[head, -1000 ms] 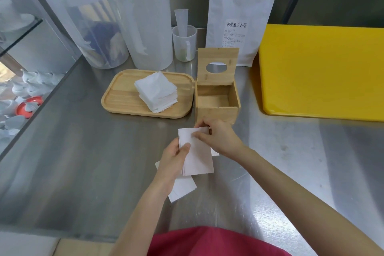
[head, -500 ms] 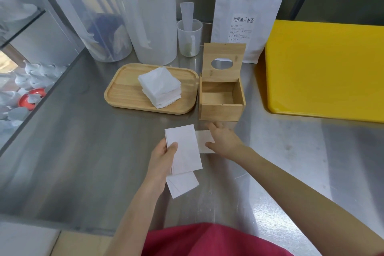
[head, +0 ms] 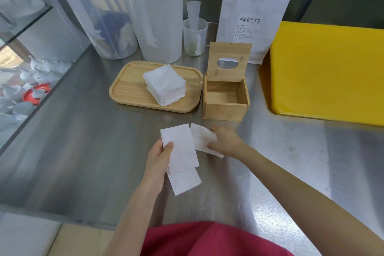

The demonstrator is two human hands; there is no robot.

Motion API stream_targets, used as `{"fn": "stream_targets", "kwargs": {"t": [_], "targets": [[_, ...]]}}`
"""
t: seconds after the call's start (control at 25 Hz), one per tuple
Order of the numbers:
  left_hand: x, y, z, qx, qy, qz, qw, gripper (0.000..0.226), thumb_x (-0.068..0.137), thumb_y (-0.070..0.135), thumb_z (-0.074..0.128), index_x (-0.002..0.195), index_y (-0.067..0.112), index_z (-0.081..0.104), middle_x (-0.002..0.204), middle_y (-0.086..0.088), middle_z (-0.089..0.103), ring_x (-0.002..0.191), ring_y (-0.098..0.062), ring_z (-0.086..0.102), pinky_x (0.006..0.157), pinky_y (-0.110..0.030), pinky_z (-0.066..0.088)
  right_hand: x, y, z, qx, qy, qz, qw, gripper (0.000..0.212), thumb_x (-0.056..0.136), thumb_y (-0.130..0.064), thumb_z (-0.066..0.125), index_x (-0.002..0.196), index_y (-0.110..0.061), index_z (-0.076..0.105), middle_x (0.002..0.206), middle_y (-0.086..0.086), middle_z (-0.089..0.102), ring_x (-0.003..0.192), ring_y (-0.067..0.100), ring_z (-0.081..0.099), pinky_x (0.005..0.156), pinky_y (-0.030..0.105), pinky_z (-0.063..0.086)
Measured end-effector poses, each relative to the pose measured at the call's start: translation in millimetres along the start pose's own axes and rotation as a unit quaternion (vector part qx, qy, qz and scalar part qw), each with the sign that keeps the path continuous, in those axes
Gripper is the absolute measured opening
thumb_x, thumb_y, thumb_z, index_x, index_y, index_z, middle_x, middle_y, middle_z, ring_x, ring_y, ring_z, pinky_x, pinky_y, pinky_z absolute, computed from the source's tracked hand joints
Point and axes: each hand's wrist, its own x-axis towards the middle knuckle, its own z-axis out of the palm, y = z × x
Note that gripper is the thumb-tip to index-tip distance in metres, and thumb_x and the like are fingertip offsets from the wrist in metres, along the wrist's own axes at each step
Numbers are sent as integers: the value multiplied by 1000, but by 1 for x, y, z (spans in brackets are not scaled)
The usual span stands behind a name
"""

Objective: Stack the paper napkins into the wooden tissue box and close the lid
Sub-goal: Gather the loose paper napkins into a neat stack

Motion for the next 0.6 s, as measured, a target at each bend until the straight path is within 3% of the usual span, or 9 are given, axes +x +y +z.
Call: {"fn": "stream_targets", "kwargs": {"t": [0.16, 0.32, 0.4, 0.48, 0.6], "targets": [[0, -1, 0, -26, 8, -9, 1000, 22, 96, 12, 39, 107, 13, 58, 114, -11, 64, 98, -25, 60, 78, -35, 45, -15, -11, -13, 202, 30, -3, 979, 37, 87, -17, 59, 121, -4, 52, 115, 13, 60, 107, 29, 55, 75, 28, 41], [-1, -2, 0, -46, 9, -16, 999, 25, 97, 13, 38, 114, 12, 56, 119, -13, 64, 103, -26, 60, 83, -37, 48, -32, -34, -32, 367, 65, -29, 928, 25, 93, -16, 47, 116, -8, 53, 98, 0, 56, 85, 15, 52, 65, 19, 40], [-2, -3, 2, -51, 3, -24, 998, 25, 97, 15, 39, 114, 12, 57, 119, -14, 65, 103, -28, 62, 77, -34, 49, -39, -43, -30, 374, 41, -60, 924, 13, 92, -13, 47, 102, -13, 55, 84, -6, 56, 76, 10, 51, 64, 19, 39], [-2, -4, 2, -53, -2, -28, 998, 27, 95, 20, 43, 115, 13, 59, 119, -15, 66, 107, -32, 63, 78, -36, 49, -40, -48, -17, 312, 22, -74, 947, 3, 90, -13, 49, 91, -15, 52, 75, -11, 52, 76, 13, 50, 60, 19, 37], [0, -2, 2, -70, 0, -30, 997, 27, 93, 24, 46, 112, 17, 63, 115, -12, 69, 107, -31, 64, 87, -43, 51, -40, -47, 6, 207, 36, -65, 975, 12, 89, -17, 52, 79, -11, 47, 74, 0, 52, 76, 19, 47, 53, 20, 33]]}}
